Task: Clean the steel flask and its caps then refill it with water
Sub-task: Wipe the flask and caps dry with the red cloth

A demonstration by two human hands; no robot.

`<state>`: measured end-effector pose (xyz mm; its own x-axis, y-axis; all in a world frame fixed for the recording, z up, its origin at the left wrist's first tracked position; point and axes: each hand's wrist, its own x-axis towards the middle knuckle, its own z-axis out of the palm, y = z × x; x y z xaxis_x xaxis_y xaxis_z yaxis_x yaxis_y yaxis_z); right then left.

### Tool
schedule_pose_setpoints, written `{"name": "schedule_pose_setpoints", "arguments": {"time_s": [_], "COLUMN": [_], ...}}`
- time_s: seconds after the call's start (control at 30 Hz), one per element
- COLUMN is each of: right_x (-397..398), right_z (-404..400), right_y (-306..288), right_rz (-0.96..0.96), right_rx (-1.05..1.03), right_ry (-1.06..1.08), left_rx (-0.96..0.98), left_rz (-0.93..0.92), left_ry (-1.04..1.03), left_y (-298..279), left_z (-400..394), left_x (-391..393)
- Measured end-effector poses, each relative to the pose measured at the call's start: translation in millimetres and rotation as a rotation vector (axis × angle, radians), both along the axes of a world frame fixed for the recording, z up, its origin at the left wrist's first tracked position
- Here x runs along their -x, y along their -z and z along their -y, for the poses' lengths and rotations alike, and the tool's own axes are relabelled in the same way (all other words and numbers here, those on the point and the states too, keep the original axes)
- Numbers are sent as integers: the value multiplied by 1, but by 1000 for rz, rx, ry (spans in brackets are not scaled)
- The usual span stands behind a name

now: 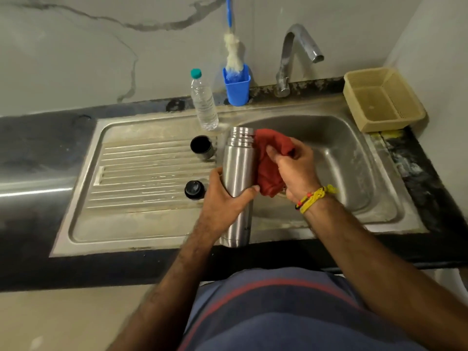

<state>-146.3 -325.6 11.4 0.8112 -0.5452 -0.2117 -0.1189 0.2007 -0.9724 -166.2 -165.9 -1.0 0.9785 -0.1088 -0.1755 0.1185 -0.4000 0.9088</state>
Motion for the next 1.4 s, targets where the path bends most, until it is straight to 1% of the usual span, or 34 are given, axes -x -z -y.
{"name": "schedule_pose_setpoints", "arguments": {"time_s": [0.1,0.2,0.27,0.37,0.53,0.7,0.93,1.07,1.4], "right_x": [2,7,8,7,-1,0,7,11,10], "right_z": [-9,-13,-19,-29,-41,-48,-60,-67,-70], "right_y": [5,19,27,32,34,37,41,41,49], "right_rz": [-59,-99,-129,-154,-141,-119,-135,-148,-170], "right_rx": [-148,-186,-178,-167,-154,-123,-154,-185,-194], "right_ry": [-22,-40,-54,-61,-72,-49,-30,-45,-5], "left_rx": [111,153,141,67,30,-3,75,83,69], "left_rz": [44,100,155,234,273,298,256,242,259], "left_ry": [-143,-251,-319,-417,-545,-568,-567,-531,-541], "left_y": [-4,-4,-1,6,20,32,40,42,46], "left_z": [-25,-55,-75,-100,-127,-143,-158,-159,-163], "left_x": [0,0,0,-4,-14,-15,-28,-33,-23]}}
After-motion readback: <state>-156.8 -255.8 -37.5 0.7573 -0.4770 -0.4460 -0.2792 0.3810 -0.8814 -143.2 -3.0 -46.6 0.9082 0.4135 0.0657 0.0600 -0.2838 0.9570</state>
